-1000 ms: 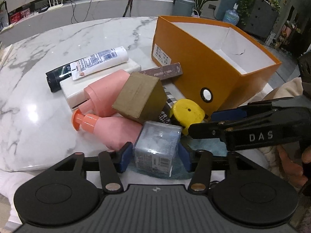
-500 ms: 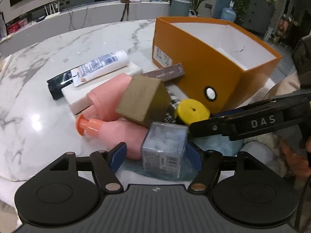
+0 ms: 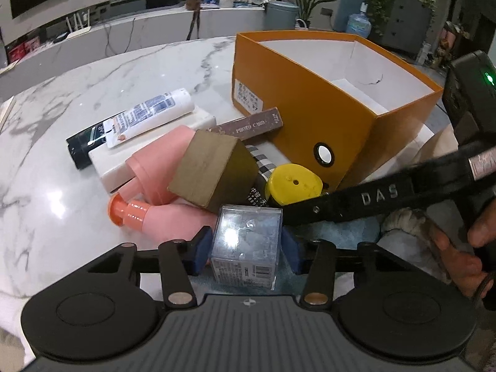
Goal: Organize rigid objects
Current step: 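Grasp the clear cube box with the left tool while the right tool grasps the yellow tape measure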
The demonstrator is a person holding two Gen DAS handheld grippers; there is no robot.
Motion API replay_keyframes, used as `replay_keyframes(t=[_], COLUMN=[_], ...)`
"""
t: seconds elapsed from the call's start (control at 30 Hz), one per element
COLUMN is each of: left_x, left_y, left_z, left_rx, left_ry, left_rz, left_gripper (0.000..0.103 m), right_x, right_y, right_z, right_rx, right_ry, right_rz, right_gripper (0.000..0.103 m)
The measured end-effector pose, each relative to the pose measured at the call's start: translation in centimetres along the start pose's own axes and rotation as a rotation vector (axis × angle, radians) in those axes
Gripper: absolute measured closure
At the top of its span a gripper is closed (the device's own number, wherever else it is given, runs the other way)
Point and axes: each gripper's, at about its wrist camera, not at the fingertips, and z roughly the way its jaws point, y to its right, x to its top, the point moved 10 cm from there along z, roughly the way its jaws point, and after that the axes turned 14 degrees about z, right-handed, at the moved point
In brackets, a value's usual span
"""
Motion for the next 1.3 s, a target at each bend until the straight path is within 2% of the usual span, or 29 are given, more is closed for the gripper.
replay_keyframes(t=[0.27,0.4,0.47,0.53,0.57,0.77,0.97,1.0,1.07,1.17,1.23,1.3], left_x=[-0.2,-0.3,-0.5,-0.8,-0.8,-0.9,-1.0,-1.0,-1.0,-1.0,-0.9,-0.9], left_y=[-0.6,-0.6,-0.5,-0.4,-0.4,-0.5,-0.3,-0.3,0.0,0.2,0.1,0.0], left_z=[-1.6,-1.4,-1.0,-0.7,-0.6,-0.1,0.1,0.2,0.3,0.2,0.1,-0.2], left_rx=[0.020,0.019,0.020,0.016,0.015,-0.009,-0.013,-0.008,0.002,0.012,0.011,0.016], left_ry=[0.008,-0.002,-0.015,-0.026,-0.026,-0.039,-0.045,-0.048,-0.053,-0.053,-0.049,-0.043], left_rz=[-0.066,-0.082,-0.086,-0.091,-0.093,-0.109,-0.075,-0.064,-0.037,-0.028,-0.041,-0.048], left_gripper=[0.048,0.048,0.048,0.048,0.048,0.047,0.047,0.048,0.050,0.050,0.050,0.051], right_x=[-2.1,-3.1,-2.8,-2.5,-2.4,-1.3,-0.9,-1.0,-1.3,-1.5,-1.3,-1.2], right_y=[-0.9,-0.7,-0.3,-0.3,-0.5,-0.5,-0.6,-0.7,-1.0,-1.1,-1.2,-1.7], right_z=[-1.3,-2.0,-2.3,-2.4,-2.4,-1.1,0.0,0.2,0.1,-0.2,-0.6,-1.2], right_rx=[0.010,-0.055,-0.063,-0.072,-0.073,-0.078,-0.037,-0.036,-0.028,-0.013,0.007,0.020], right_ry=[-0.046,-0.072,-0.052,-0.029,-0.016,0.000,-0.007,-0.013,-0.015,-0.016,-0.003,0.006], right_rz=[-0.100,-0.158,-0.149,-0.155,-0.161,-0.141,-0.087,-0.089,-0.113,-0.119,-0.113,-0.131], right_gripper=[0.077,0.085,0.077,0.050,0.046,0.044,0.042,0.042,0.054,0.057,0.072,0.079])
